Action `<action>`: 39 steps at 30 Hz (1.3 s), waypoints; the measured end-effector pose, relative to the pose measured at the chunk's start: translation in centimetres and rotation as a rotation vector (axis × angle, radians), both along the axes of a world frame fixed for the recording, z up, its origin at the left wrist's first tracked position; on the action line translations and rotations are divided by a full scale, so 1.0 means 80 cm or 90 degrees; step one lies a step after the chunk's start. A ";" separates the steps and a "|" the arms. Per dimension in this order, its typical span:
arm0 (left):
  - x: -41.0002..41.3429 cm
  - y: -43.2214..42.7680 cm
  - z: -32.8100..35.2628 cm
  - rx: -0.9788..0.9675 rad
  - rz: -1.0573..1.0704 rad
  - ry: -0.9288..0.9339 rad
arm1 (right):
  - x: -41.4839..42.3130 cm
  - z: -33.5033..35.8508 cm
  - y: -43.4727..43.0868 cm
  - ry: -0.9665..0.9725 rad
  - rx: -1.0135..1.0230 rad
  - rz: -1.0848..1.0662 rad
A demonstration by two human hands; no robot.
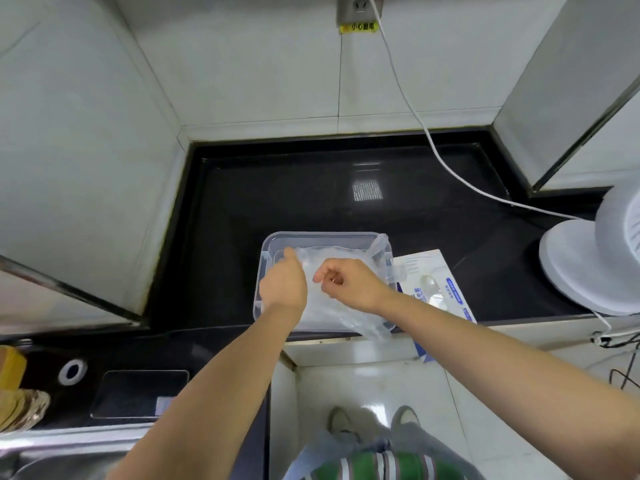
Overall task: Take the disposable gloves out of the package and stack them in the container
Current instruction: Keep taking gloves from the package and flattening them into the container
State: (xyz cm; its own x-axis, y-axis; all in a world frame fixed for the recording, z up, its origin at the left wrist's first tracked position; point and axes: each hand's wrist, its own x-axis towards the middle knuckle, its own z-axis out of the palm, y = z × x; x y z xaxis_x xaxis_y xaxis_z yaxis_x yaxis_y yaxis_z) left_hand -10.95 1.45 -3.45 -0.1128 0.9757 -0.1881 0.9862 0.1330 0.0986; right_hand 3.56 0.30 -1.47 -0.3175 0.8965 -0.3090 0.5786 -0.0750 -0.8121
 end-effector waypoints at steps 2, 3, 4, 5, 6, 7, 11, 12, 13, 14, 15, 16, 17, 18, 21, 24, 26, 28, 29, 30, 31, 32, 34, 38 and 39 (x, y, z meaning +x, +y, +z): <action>0.001 0.000 -0.004 -0.010 -0.030 0.018 | 0.001 -0.023 0.006 -0.127 -0.049 -0.038; 0.000 -0.001 -0.006 -0.011 -0.031 0.009 | 0.001 -0.031 0.009 -0.155 -0.087 -0.046; 0.002 -0.002 -0.007 -0.004 -0.029 -0.007 | 0.002 -0.036 0.010 -0.167 -0.122 -0.046; 0.004 -0.002 -0.009 0.015 -0.040 -0.008 | 0.001 -0.039 0.012 -0.170 -0.152 -0.037; 0.007 -0.001 -0.011 0.044 -0.059 0.005 | -0.002 -0.043 0.013 -0.168 -0.176 -0.028; 0.012 0.000 -0.010 0.077 -0.090 0.021 | -0.004 -0.045 0.013 -0.167 -0.193 -0.017; 0.030 0.012 -0.016 0.041 -0.166 -0.049 | -0.012 -0.054 0.017 -0.160 -0.233 0.002; 0.030 0.015 -0.022 -0.040 -0.148 -0.088 | -0.012 -0.056 0.019 -0.161 -0.243 0.004; 0.028 0.016 -0.028 -0.128 -0.126 -0.118 | -0.012 -0.057 0.020 -0.161 -0.253 0.000; 0.024 0.017 -0.035 -0.207 -0.104 -0.139 | -0.010 -0.059 0.021 -0.158 -0.266 -0.009; 0.018 0.018 -0.045 -0.263 -0.080 -0.165 | -0.008 -0.059 0.020 -0.154 -0.278 -0.022; 0.013 0.019 -0.054 -0.299 -0.056 -0.200 | -0.005 -0.059 0.020 -0.149 -0.288 -0.037; 0.008 0.018 -0.059 -0.326 -0.032 -0.228 | -0.003 -0.058 0.020 -0.146 -0.296 -0.050; 0.005 0.019 -0.063 -0.350 -0.018 -0.241 | 0.001 -0.059 0.020 -0.149 -0.303 -0.063; 0.005 0.021 -0.067 -0.404 -0.018 -0.227 | 0.006 -0.064 0.023 -0.217 -0.308 -0.086; 0.011 0.022 -0.069 -0.449 -0.084 -0.223 | 0.008 -0.073 0.023 -0.277 -0.339 -0.064; 0.011 0.025 -0.078 -0.424 -0.113 -0.186 | 0.005 -0.074 0.022 -0.270 -0.360 -0.057; 0.005 0.019 -0.075 -0.416 -0.111 -0.146 | 0.003 -0.068 0.024 -0.242 -0.349 -0.060; 0.004 0.019 -0.072 -0.394 -0.099 -0.129 | 0.002 -0.063 0.026 -0.218 -0.326 -0.063; 0.005 0.019 -0.065 -0.378 -0.085 -0.125 | 0.003 -0.058 0.029 -0.195 -0.284 -0.070; 0.006 0.018 -0.058 -0.340 -0.075 -0.121 | 0.005 -0.053 0.033 -0.171 -0.235 -0.086; 0.007 0.019 -0.052 -0.274 -0.058 -0.111 | 0.008 -0.047 0.036 -0.138 -0.184 -0.115; 0.016 0.020 -0.037 -0.126 -0.036 -0.118 | 0.018 -0.029 0.040 -0.036 -0.098 -0.179; 0.048 0.022 0.000 0.063 0.030 -0.223 | 0.055 -0.001 0.041 0.034 0.101 -0.253; 0.057 0.021 0.006 0.085 0.037 -0.251 | 0.068 0.003 0.039 0.028 0.130 -0.270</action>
State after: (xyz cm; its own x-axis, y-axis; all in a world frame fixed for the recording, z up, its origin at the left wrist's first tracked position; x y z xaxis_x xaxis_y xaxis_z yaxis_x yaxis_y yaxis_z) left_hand -6.42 3.15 -2.95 -0.1129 0.9885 -0.1005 0.8606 0.1478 0.4873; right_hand 8.97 3.44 -1.23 0.0813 0.9909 -0.1076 0.4954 -0.1338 -0.8583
